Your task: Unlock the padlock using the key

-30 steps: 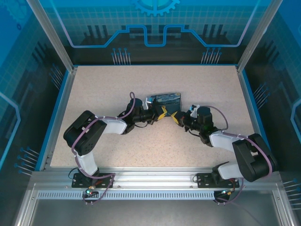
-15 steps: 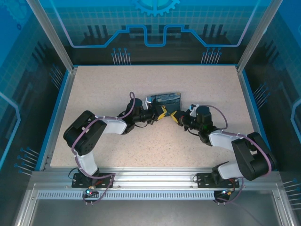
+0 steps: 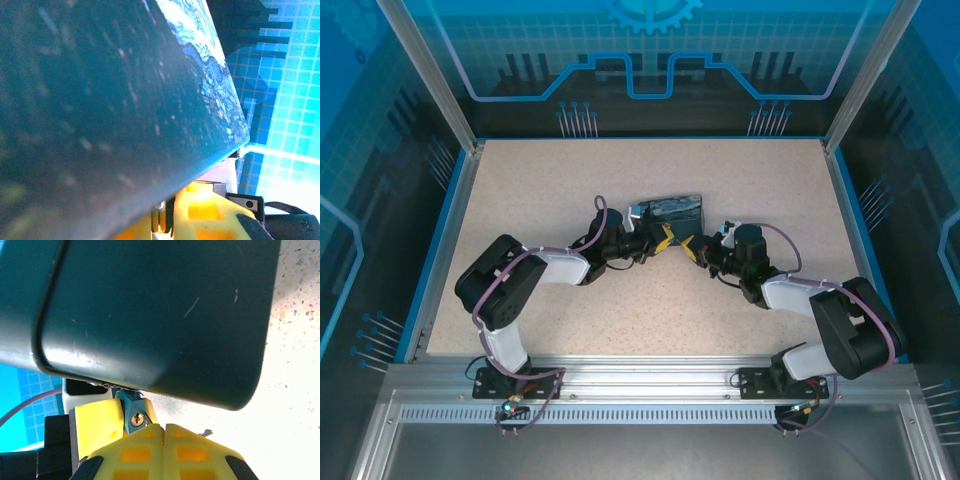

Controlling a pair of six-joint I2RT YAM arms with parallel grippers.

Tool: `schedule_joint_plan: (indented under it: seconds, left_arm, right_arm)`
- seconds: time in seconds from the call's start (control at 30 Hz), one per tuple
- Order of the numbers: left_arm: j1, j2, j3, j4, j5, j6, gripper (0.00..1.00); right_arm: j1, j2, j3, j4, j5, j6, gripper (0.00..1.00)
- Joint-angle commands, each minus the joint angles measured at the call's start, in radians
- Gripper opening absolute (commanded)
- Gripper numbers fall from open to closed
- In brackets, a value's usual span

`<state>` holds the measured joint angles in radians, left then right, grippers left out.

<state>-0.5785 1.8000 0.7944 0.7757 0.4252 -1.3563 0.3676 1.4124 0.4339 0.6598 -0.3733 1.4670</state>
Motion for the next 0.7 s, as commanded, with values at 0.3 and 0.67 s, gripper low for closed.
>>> schedule_joint_plan:
  seconds: [0.3, 0.67]
  left_arm:
    - [-0.009, 0.012, 0.022, 0.067, 0.024, -0.009, 0.0]
    - [-0.013, 0.013, 0.021, 0.073, 0.027, -0.014, 0.0]
  right_arm:
    - [0.024, -0.05, 0.042, -0.026, 0.006, -0.017, 0.0]
    - [0.022, -0.038, 0.056, -0.037, 0.002, -0.033, 0.0]
